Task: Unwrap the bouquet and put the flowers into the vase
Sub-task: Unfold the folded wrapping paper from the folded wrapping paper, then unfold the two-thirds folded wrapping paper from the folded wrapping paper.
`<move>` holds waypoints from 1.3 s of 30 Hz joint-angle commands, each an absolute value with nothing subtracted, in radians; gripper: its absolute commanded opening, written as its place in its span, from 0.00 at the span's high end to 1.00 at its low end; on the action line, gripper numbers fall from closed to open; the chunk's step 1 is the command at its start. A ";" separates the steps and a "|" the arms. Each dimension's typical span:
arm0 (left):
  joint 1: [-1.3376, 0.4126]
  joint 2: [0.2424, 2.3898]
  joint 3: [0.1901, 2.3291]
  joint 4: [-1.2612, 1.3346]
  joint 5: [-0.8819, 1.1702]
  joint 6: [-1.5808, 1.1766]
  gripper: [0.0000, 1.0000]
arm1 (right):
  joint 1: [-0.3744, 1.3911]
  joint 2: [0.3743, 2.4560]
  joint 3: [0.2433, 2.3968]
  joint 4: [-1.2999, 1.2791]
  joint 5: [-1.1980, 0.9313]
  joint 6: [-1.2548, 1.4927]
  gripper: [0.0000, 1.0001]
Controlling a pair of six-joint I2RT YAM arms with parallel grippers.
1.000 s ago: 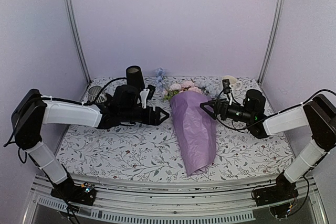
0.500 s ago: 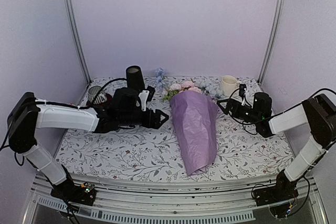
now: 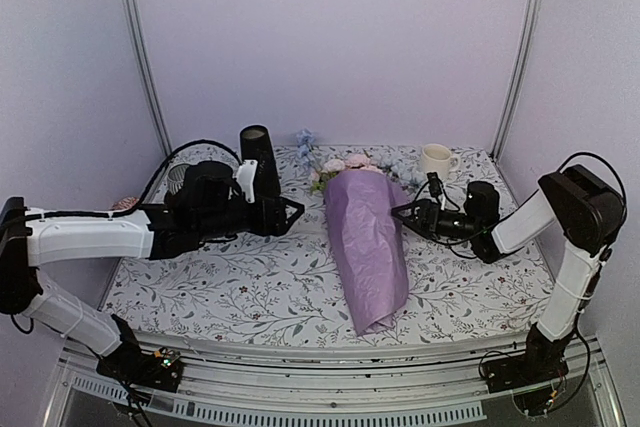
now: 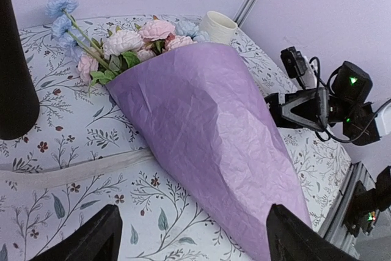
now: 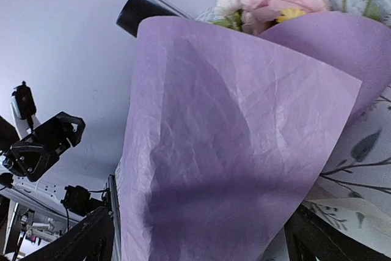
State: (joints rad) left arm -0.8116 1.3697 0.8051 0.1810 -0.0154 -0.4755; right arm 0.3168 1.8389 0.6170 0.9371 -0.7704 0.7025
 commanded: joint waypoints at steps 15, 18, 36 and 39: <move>-0.798 1.064 0.627 0.049 -0.186 -0.485 0.11 | 0.852 1.757 0.935 0.485 -0.657 0.310 0.01; -0.780 1.057 0.629 0.004 -0.207 -0.493 0.09 | 0.946 1.811 0.998 0.466 -0.634 0.258 0.01; -0.763 1.060 0.686 -0.098 -0.255 -0.476 0.05 | 0.860 1.582 0.946 0.338 -0.260 0.195 0.01; -0.762 1.125 0.706 -0.093 -0.180 -0.460 0.13 | 0.824 1.574 0.933 0.305 -0.186 0.212 0.01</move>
